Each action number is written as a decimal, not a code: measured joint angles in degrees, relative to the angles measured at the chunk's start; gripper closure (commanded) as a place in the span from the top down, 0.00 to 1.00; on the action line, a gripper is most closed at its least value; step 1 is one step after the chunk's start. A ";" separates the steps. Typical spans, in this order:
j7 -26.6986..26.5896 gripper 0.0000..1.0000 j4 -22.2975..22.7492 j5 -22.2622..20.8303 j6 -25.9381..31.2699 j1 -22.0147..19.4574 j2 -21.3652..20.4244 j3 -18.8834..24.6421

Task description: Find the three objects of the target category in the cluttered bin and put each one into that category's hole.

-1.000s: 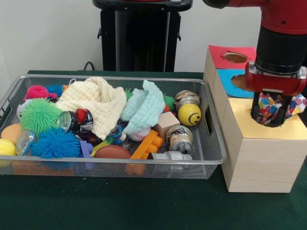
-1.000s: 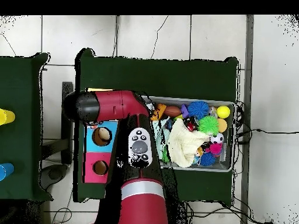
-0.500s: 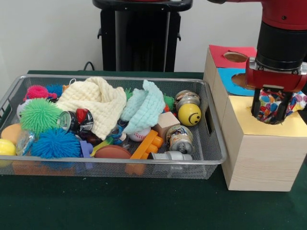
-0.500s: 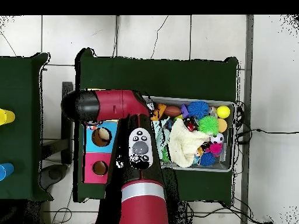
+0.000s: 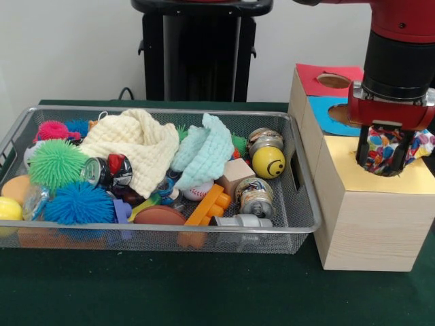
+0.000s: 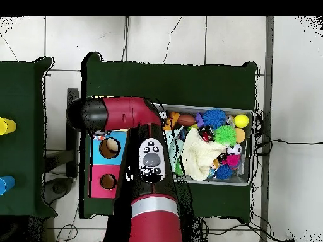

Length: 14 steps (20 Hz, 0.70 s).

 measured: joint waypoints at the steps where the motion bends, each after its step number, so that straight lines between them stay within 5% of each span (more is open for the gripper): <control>1: 0.00 1.00 0.00 0.00 -0.01 0.00 0.00 0.00; 2: 0.00 1.00 0.00 0.00 -0.01 0.00 0.01 0.00; 3: 0.00 0.00 0.05 0.01 0.20 0.02 -0.04 0.00; 14: 0.00 0.00 0.41 0.57 1.19 0.04 -2.05 0.03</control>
